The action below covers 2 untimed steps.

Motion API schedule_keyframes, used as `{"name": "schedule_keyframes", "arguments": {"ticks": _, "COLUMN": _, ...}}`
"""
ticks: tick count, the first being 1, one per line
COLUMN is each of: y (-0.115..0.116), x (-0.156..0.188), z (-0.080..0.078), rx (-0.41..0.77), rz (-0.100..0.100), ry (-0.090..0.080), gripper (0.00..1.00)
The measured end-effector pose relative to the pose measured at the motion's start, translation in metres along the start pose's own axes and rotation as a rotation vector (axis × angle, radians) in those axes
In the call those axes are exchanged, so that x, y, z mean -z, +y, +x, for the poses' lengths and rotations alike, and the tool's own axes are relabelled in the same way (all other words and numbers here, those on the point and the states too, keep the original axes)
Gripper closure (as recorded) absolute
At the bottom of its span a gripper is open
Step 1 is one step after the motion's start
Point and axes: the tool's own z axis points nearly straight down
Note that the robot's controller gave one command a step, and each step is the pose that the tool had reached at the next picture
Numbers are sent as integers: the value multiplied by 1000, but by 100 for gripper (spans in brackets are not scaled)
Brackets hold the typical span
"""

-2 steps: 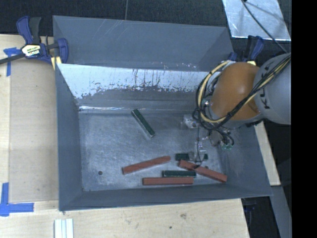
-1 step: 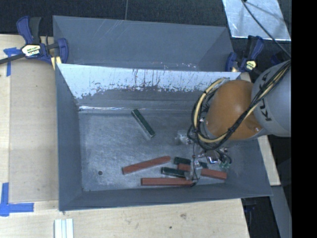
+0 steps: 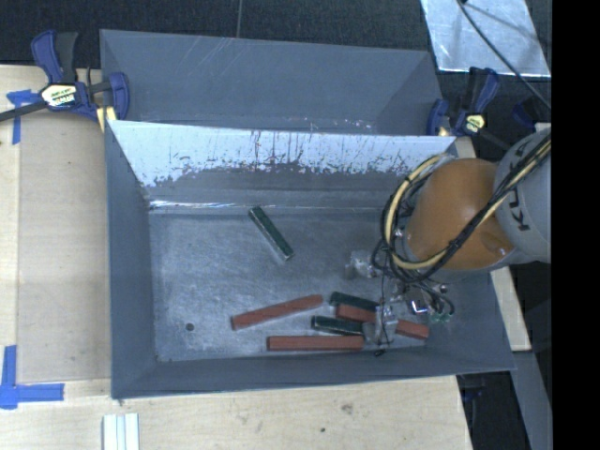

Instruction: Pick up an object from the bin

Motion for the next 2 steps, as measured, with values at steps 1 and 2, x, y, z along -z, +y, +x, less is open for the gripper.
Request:
{"name": "schedule_keyframes", "arguments": {"ticks": 1, "y": 1, "x": 2, "z": 1, "rx": 3, "rz": 0, "ry": 5, "gripper": 100}}
{"name": "schedule_keyframes", "arguments": {"ticks": 2, "y": -17, "x": 145, "z": -1, "rx": -47, "rz": 5, "ry": -12, "gripper": 100}}
